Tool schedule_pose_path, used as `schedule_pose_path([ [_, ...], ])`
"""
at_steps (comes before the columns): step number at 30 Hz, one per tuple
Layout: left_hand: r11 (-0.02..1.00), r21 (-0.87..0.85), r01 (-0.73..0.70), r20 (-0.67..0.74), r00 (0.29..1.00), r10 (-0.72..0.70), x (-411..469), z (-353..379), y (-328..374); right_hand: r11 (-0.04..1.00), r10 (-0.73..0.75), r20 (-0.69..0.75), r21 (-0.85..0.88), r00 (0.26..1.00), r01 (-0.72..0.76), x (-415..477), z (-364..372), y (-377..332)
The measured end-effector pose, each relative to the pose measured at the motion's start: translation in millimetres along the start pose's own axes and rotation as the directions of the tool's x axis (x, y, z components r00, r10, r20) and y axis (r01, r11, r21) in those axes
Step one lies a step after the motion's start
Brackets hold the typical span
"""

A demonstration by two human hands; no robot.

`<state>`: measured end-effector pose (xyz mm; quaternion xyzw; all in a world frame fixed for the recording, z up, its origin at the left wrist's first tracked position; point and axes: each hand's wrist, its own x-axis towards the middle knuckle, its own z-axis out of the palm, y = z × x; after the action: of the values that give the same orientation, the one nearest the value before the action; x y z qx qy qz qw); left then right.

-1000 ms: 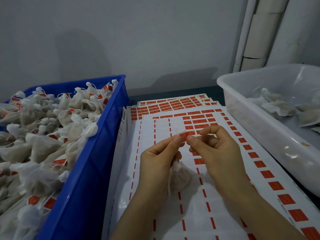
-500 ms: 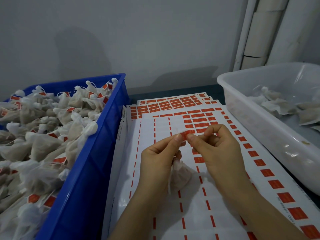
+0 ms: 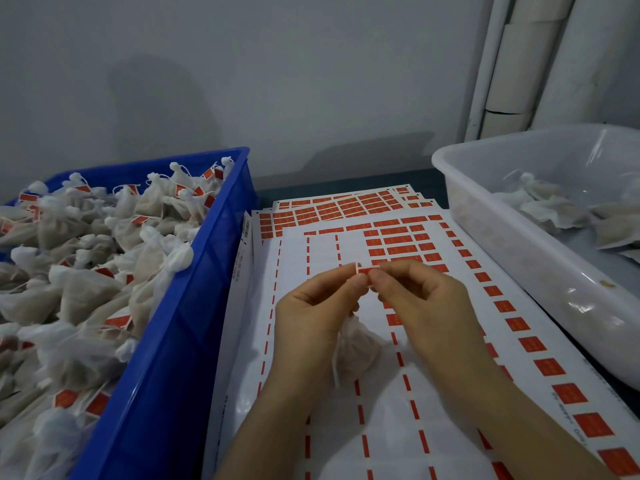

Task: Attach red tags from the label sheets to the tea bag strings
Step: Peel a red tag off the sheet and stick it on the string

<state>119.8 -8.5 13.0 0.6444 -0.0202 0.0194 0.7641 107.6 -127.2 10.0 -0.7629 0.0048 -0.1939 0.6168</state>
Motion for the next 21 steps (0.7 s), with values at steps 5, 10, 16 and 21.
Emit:
schedule_pose_path([
  [5,0.999,0.05,-0.005,-0.006,1.0,0.006,3,0,-3,0.999,-0.02,-0.02,0.025,1.0,0.021,-1,0,0],
  [10,0.991,0.115,-0.07,0.014,0.997,0.069,2,-1,-5,0.995,-0.096,0.0,-0.009,0.995,0.096,-6,2,0],
  [16,0.931,0.319,-0.177,-0.018,0.981,0.192,4,-5,-9,0.993,-0.1,0.034,-0.057,0.994,0.102,-8,7,1],
  [21,0.991,0.124,-0.042,-0.049,0.998,0.048,9,-9,-2,0.999,-0.044,0.053,-0.016,0.998,0.045,-3,6,2],
])
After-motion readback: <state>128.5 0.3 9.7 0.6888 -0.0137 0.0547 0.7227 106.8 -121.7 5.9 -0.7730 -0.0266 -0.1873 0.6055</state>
